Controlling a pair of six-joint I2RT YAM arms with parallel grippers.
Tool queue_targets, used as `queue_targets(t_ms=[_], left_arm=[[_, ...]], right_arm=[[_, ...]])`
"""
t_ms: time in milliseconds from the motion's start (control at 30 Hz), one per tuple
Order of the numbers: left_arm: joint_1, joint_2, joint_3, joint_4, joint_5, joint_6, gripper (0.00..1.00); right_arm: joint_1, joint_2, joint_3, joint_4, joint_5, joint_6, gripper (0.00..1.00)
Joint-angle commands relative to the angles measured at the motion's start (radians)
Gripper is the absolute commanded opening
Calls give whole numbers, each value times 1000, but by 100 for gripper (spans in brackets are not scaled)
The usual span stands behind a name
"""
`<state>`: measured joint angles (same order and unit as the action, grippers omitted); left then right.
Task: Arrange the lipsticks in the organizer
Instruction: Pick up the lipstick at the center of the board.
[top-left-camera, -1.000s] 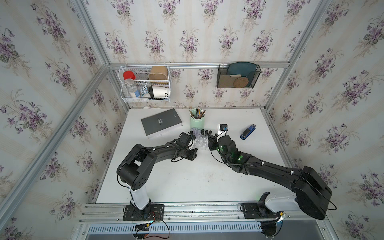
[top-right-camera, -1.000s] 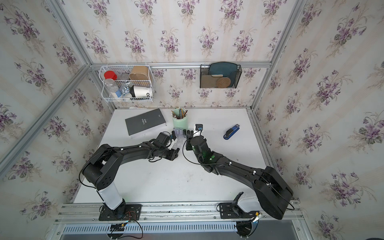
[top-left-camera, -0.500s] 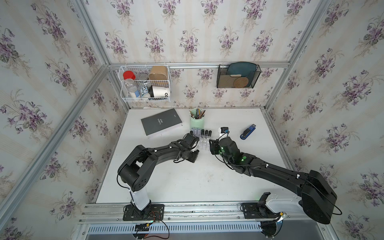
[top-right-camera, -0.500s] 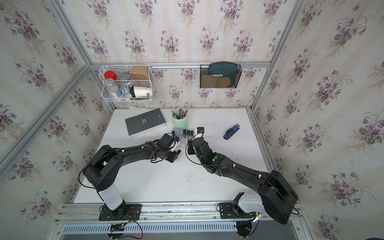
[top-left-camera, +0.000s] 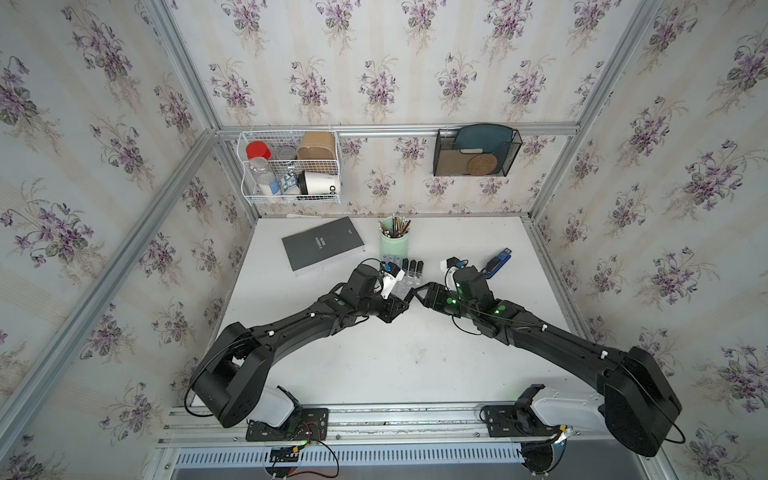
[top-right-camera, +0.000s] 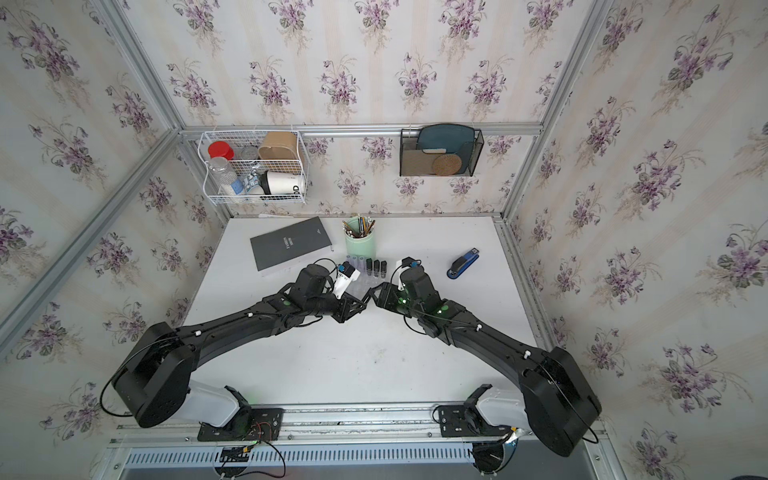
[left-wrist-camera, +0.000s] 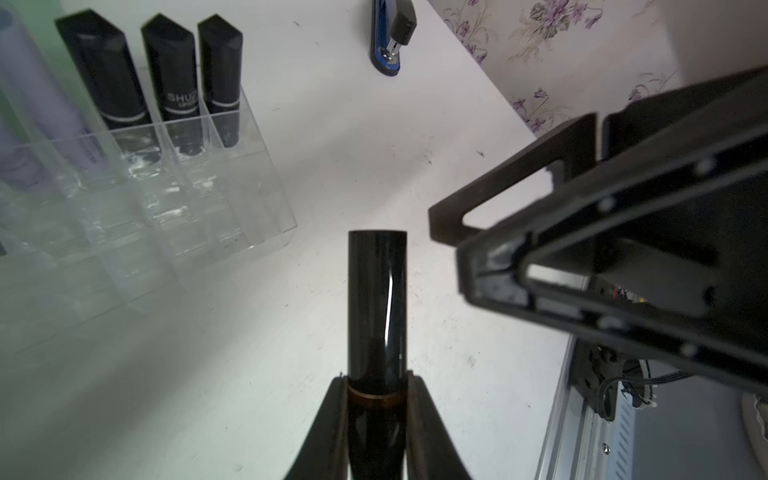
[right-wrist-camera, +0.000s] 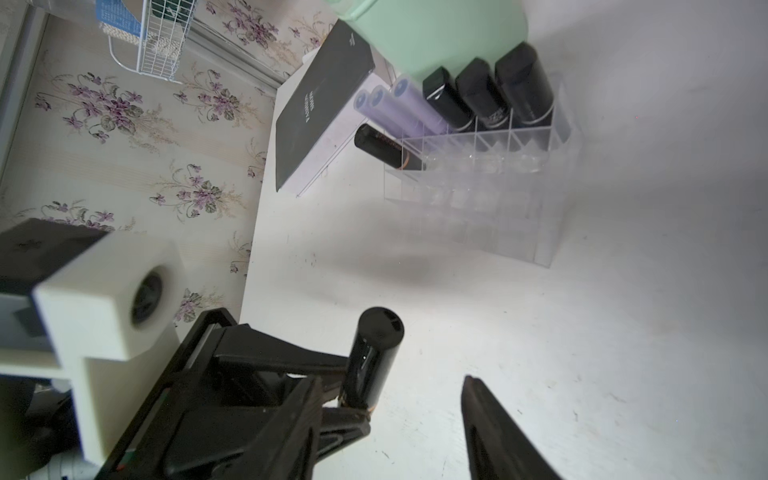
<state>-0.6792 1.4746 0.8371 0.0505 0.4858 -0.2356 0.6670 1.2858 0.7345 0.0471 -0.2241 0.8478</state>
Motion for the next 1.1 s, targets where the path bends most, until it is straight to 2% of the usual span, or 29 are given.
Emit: queue_targets(t_ms=[0, 267, 533, 600, 833, 967, 1067], left_arm=[[0, -1, 3, 78, 57, -43, 10], [-3, 5, 8, 91, 73, -59, 9], [-3, 4, 28, 78, 75, -62, 12], [-3, 1, 39, 59, 73, -66, 18], [3, -49, 68, -65, 16, -61, 49], [24, -120, 52, -94, -5, -73, 60], [51, -163, 35, -109, -19, -87, 63]], right_arm=[[0, 27, 2, 69, -94, 83, 58], [-16, 73, -3, 155, -100, 152, 46], [-20, 91, -17, 227, -105, 204, 24], [-20, 85, -23, 235, -93, 207, 22], [-47, 68, -35, 263, -48, 191, 18], [-61, 71, -32, 294, -24, 170, 16], [-63, 87, -24, 313, 4, 136, 15]])
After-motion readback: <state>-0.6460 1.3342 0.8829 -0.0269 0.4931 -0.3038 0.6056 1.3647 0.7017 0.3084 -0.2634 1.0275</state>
